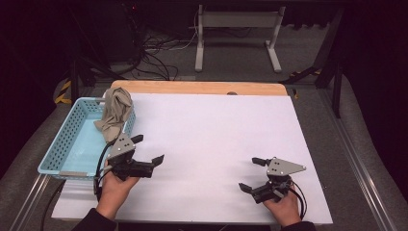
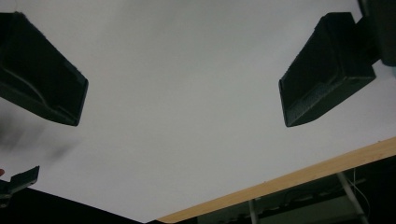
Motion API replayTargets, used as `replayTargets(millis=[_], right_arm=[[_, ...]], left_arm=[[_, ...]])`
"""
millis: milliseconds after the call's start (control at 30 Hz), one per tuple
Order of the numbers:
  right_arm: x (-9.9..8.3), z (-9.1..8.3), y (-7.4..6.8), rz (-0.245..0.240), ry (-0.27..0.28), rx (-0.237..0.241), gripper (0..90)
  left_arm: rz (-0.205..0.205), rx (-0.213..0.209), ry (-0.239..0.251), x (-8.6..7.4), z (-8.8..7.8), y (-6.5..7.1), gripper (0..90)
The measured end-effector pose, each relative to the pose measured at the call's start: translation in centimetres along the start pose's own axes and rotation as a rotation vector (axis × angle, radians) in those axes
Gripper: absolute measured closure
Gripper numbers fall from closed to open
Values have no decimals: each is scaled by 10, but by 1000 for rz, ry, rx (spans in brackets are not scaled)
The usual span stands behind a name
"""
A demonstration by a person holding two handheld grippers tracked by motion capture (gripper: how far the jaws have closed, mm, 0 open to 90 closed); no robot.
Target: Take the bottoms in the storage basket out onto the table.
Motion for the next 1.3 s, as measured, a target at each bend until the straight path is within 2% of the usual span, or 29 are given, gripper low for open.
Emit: replayTargets(millis=[467, 767, 800, 900, 1033, 1067, 1133, 1233, 1300], right_arm=[[0, 0, 0, 1, 1, 2, 2], [0, 0, 0, -2, 2, 6, 2], [0, 0, 0, -2, 2, 6, 2], [0, 0, -1, -3, 2, 6, 2], [0, 0, -1, -3, 2, 7, 2], [0, 0, -1, -3, 1, 8, 2], [0, 0, -1, -3, 1, 7, 2], [0, 0, -1, -6, 2, 10, 2], [0, 0, -1, -6, 3, 8, 2]], left_arm=[[24, 19, -17, 11, -8, -13, 21], [15, 15, -13, 15, -13, -22, 7], [-5, -2, 10, 17, -15, -23, 2], [-10, -4, 20, 20, -17, -27, 0], [-3, 11, 6, 21, -18, -33, 0], [8, 28, -18, 21, -18, -38, 0], [9, 39, -32, 22, -18, -42, 2], [7, 39, -43, 22, -16, -46, 3], [15, 55, -50, 25, -17, -51, 3]])
Point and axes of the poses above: each handheld gripper's, and its own axes: z roughly forward along the jaws, x roughly out of its top, y roughly to its right, the point moved 7 cm from there along z, roughly forward along the jaws, and after that the axes turned 3 degrees about -y, right-handed, at the moved point
